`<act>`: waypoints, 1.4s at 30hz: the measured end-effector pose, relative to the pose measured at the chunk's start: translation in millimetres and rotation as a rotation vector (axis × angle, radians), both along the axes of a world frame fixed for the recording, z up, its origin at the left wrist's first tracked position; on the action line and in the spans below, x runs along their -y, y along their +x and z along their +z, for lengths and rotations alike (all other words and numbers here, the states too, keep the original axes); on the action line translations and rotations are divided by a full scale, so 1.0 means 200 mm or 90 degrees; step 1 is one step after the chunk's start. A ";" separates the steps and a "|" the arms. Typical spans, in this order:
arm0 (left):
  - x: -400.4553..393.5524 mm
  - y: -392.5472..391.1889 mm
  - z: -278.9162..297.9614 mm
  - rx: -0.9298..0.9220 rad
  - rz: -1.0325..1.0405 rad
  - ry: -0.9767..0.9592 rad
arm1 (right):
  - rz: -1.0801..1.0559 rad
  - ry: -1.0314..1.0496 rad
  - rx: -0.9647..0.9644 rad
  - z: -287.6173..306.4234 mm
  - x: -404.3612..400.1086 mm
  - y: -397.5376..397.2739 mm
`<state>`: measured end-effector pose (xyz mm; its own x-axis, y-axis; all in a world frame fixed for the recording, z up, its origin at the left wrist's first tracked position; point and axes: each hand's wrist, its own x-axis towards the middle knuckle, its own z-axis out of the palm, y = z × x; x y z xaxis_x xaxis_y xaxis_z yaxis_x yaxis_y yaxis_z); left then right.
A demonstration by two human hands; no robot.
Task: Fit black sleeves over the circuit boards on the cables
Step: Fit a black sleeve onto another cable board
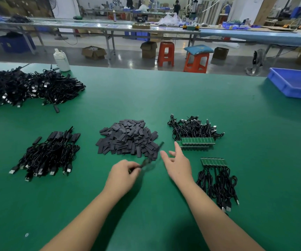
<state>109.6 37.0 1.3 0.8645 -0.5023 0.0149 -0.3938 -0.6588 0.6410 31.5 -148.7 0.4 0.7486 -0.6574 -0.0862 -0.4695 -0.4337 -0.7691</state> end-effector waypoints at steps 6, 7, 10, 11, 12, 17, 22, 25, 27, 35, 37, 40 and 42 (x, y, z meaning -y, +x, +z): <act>-0.31 0.45 0.13 0.068 0.216 0.046 | 0.340 -0.254 -0.321 -0.11 0.03 -0.09; -0.37 0.52 0.14 0.080 0.242 0.055 | 0.351 -0.263 -0.341 -0.11 0.03 -0.09; -0.53 0.66 0.13 0.147 0.308 0.080 | 0.357 -0.278 -0.365 -0.10 0.03 -0.07; -0.58 0.70 0.12 0.156 0.322 0.100 | 0.360 -0.284 -0.373 -0.09 0.03 -0.06; -0.61 0.73 0.11 0.151 0.334 0.128 | 0.364 -0.287 -0.378 -0.09 0.03 -0.06; -0.65 0.76 0.09 0.138 0.348 0.351 | 0.373 -0.293 -0.388 -0.08 0.04 -0.06; -0.39 0.63 0.08 0.288 0.265 0.182 | 0.371 -0.287 -0.374 -0.09 0.05 -0.07; -0.16 0.44 0.04 0.242 0.148 0.036 | 0.360 -0.273 -0.356 -0.10 0.05 -0.08; 0.00 0.28 -0.01 0.215 0.077 -0.039 | 0.350 -0.259 -0.340 -0.11 0.04 -0.09; 0.27 -0.19 -0.29 0.166 -0.088 -0.060 | 0.154 -0.274 -0.144 0.04 0.23 -0.14; 0.26 -0.19 -0.31 0.163 -0.089 -0.053 | 0.098 -0.335 -0.161 0.09 0.36 -0.18; 0.26 -0.18 -0.31 0.152 -0.063 -0.064 | 0.116 -0.379 -0.343 0.12 0.56 -0.25; 0.26 -0.18 -0.31 0.170 -0.081 -0.043 | 0.143 -0.277 -0.404 0.12 0.64 -0.29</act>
<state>73.6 -15.7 -60.0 0.7560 -0.5960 0.2705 -0.6307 -0.5528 0.5447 -25.6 -276.0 24.1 0.7617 -0.5690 -0.3100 -0.6258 -0.7700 -0.1245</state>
